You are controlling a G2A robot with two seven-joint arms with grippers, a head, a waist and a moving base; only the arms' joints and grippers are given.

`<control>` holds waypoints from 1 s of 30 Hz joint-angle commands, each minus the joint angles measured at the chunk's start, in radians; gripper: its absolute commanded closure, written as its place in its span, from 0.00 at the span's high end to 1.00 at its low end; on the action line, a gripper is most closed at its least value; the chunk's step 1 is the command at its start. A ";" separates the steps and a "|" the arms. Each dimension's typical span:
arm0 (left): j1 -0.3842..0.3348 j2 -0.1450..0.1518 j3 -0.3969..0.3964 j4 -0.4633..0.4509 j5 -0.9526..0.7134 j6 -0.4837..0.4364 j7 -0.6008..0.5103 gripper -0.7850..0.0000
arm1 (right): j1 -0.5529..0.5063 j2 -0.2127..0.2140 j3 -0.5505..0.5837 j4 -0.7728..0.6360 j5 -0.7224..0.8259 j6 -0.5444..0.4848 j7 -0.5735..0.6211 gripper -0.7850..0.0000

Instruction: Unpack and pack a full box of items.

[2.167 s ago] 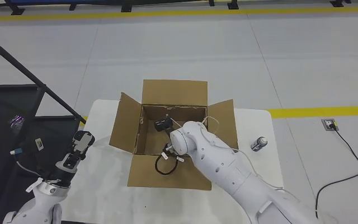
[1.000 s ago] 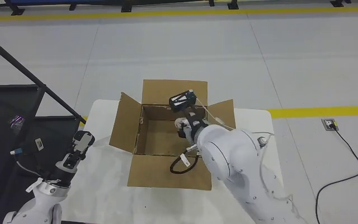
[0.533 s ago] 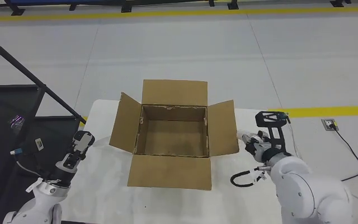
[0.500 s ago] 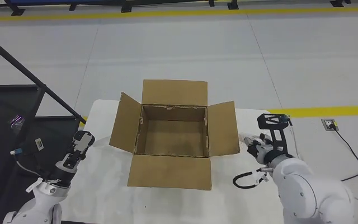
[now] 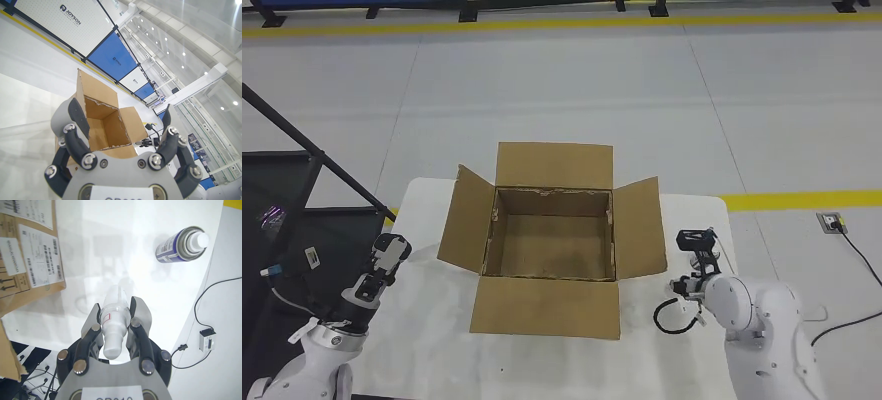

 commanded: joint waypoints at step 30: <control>0.000 0.000 0.000 0.000 0.000 0.000 0.000 1.00 | 0.032 0.017 -0.001 0.116 0.008 0.046 -0.019 1.00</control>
